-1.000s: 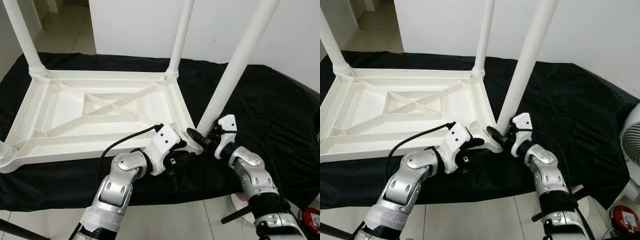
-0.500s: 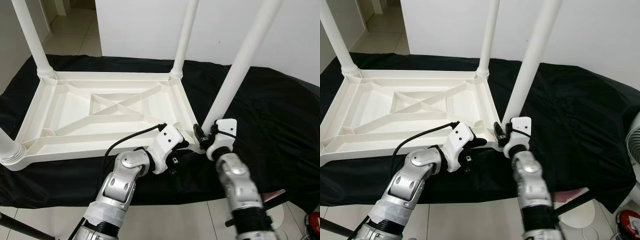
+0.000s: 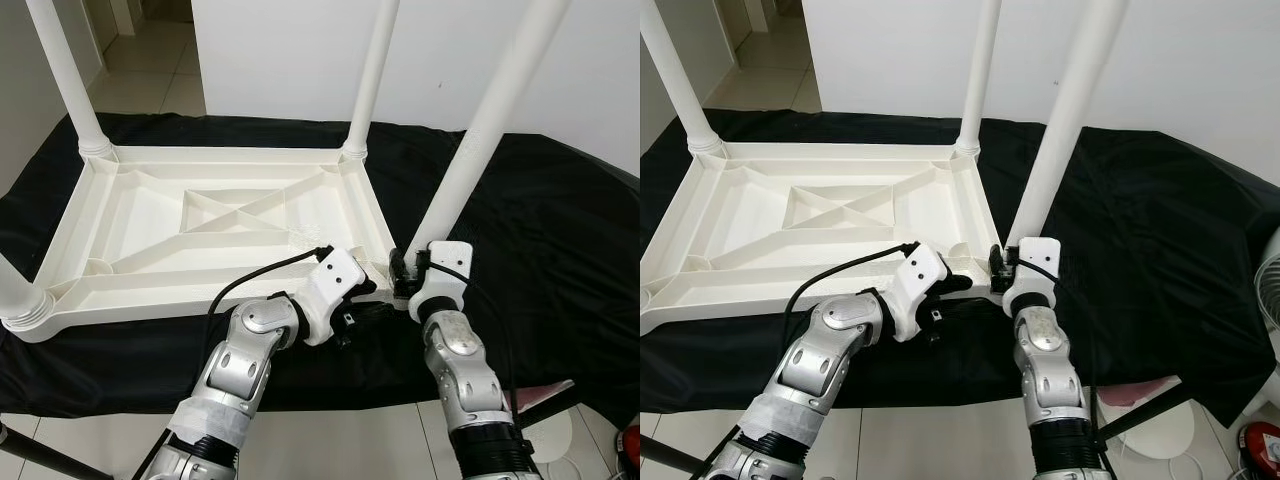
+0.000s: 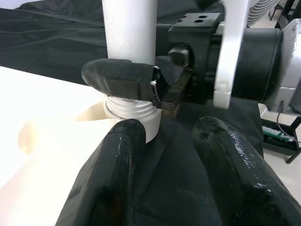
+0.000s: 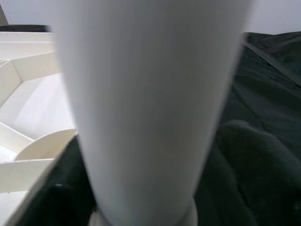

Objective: Building children table

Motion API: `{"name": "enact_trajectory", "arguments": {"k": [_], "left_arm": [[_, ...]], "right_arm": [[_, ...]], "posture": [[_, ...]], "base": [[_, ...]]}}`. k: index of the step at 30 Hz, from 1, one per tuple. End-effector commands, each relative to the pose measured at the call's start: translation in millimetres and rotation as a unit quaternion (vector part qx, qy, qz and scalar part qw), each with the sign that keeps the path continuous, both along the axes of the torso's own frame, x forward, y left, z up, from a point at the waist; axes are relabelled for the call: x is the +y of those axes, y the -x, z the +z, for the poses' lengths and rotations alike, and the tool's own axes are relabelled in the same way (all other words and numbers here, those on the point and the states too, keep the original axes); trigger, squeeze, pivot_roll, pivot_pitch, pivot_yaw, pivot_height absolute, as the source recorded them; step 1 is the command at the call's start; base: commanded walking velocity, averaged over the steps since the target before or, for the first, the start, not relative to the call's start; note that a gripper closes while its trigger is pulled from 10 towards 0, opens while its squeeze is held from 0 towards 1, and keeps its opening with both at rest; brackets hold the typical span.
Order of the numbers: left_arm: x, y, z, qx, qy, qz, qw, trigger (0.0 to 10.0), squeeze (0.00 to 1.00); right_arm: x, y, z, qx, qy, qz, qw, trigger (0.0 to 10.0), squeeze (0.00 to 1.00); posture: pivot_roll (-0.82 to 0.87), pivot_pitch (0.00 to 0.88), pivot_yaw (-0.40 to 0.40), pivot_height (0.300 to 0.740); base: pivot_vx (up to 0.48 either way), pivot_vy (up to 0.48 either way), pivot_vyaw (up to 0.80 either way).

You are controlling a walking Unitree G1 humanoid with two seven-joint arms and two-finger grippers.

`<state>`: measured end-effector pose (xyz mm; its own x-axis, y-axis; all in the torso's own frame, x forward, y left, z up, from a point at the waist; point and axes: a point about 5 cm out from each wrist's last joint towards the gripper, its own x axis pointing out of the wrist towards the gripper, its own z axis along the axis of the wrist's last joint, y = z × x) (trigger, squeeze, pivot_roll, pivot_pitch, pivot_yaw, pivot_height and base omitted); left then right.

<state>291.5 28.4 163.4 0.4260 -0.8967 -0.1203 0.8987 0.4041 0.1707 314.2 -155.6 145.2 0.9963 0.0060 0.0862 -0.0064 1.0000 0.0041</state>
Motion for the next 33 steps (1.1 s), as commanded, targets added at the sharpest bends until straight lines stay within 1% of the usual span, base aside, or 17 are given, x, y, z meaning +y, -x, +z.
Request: {"name": "enact_trajectory", "arguments": {"k": [1, 3, 4, 10, 12, 15, 16, 18, 19, 20, 21, 22, 23, 24, 25, 32, 33], "left_arm": [[2.5, -8.0, 0.8, -0.017, 0.002, 0.078, 0.997, 10.0, 0.00], [3.0, -6.6, 0.7, -0.017, 0.001, 0.077, 0.997, 10.0, 0.00], [3.6, -4.4, -0.1, -0.017, -0.001, 0.074, 0.997, 10.0, 0.00], [8.5, -1.4, -2.5, -0.014, -0.002, 0.075, 0.997, 10.0, 0.00], [9.9, -2.4, -3.2, -0.014, -0.005, 0.077, 0.997, 10.0, 0.00], [9.9, -2.4, -3.2, -0.014, -0.005, 0.077, 0.997, 10.0, 0.00], [10.3, -2.9, -2.6, -0.015, -0.005, 0.078, 0.997, 10.0, 0.00], [10.3, -2.9, -2.6, -0.015, -0.005, 0.078, 0.997, 10.0, 0.00], [10.2, -3.3, -2.1, -0.016, -0.005, 0.078, 0.997, 10.0, 0.00], [10.2, -3.3, -2.1, -0.016, -0.005, 0.078, 0.997, 10.0, 0.00], [9.6, -3.5, -1.5, -0.017, -0.004, 0.078, 0.997, 10.0, 0.00], [9.6, -3.5, -1.5, -0.017, -0.004, 0.078, 0.997, 10.0, 0.00], [9.0, -3.4, -0.9, -0.018, -0.004, 0.078, 0.997, 10.0, 0.00], [9.0, -3.4, -0.9, -0.018, -0.004, 0.078, 0.997, 10.0, 0.00], [9.0, -3.5, -0.5, -0.019, -0.003, 0.078, 0.997, 10.0, 0.00], [11.9, -2.9, 0.7, -0.022, -0.003, 0.086, 0.996, 10.0, 0.00], [12.9, -2.3, 0.9, -0.022, -0.003, 0.089, 0.996, 10.0, 0.00]], "right_arm": [[-6.5, 2.2, -1.4, -0.001, -0.003, 0.002, 1.000, 10.0, 1.00], [-13.2, 1.8, 2.2, -0.004, 0.013, 0.037, 0.999, 10.0, 1.00], [-17.3, 1.8, 4.1, -0.007, 0.027, 0.058, 0.998, 10.0, 0.00], [-26.6, 1.8, 6.6, -0.001, 0.049, 0.121, 0.991, 10.0, 0.00], [-30.5, -0.5, 6.0, 0.008, 0.060, 0.157, 0.986, 10.0, 0.00], [-30.5, -0.5, 6.0, 0.008, 0.060, 0.157, 0.986, 10.0, 0.00], [-31.3, -2.4, 5.6, 0.012, 0.068, 0.186, 0.980, 10.0, 0.00], [-31.3, -2.4, 5.6, 0.012, 0.068, 0.186, 0.980, 10.0, 0.00], [-32.2, -5.7, 5.0, 0.016, 0.087, 0.209, 0.974, 10.0, 0.00], [-32.2, -5.7, 5.0, 0.016, 0.087, 0.209, 0.974, 10.0, 0.00], [-31.7, -9.1, 4.2, 0.021, 0.106, 0.231, 0.967, 10.0, 0.00], [-31.7, -9.1, 4.2, 0.021, 0.106, 0.231, 0.967, 10.0, 0.00], [-28.9, -14.0, 2.6, 0.028, 0.125, 0.252, 0.959, 10.0, 0.00], [-28.9, -14.0, 2.6, 0.028, 0.125, 0.252, 0.959, 10.0, 0.00], [-26.0, -18.8, 1.6, 0.032, 0.136, 0.266, 0.954, 10.0, 0.00], [-17.0, -29.7, -3.5, 0.053, 0.142, 0.291, 0.945, 10.0, 0.00], [-14.5, -30.8, -5.1, 0.057, 0.141, 0.300, 0.942, 3.9, 0.00]], "posture": [[0.02, 0.010, -0.058, 0.740], [0.03, 0.013, -0.055, 0.740], [0.04, 0.012, -0.054, 0.740], [0.05, 0.011, -0.056, 0.740], [0.05, 0.007, -0.058, 0.740], [0.05, 0.007, -0.058, 0.740], [0.05, 0.006, -0.059, 0.740], [0.05, 0.006, -0.059, 0.740], [0.05, 0.003, -0.060, 0.740], [0.05, 0.003, -0.060, 0.740], [0.06, 0.000, -0.060, 0.740], [0.06, 0.000, -0.060, 0.740], [0.07, 0.000, -0.063, 0.740], [0.07, 0.000, -0.063, 0.740], [0.08, 0.000, -0.065, 0.740], [0.10, 0.000, -0.073, 0.740], [0.11, 0.000, -0.078, 0.740]], "base": [[0.000, 0.000, 0.00], [0.000, 0.000, 0.00], [0.000, 0.000, 0.00], [0.000, 0.000, 0.00], [0.000, 0.000, 0.00], [0.000, 0.000, 0.00], [0.000, 0.000, 0.00], [0.000, 0.000, 0.00], [0.000, 0.000, 0.00], [0.000, 0.000, 0.00], [0.000, 0.000, 0.00], [0.000, 0.000, 0.00], [0.000, 0.000, 0.00], [0.000, 0.000, 0.00], [0.000, 0.000, 0.00], [0.000, 0.000, 0.00], [0.000, 0.000, 0.00]]}}
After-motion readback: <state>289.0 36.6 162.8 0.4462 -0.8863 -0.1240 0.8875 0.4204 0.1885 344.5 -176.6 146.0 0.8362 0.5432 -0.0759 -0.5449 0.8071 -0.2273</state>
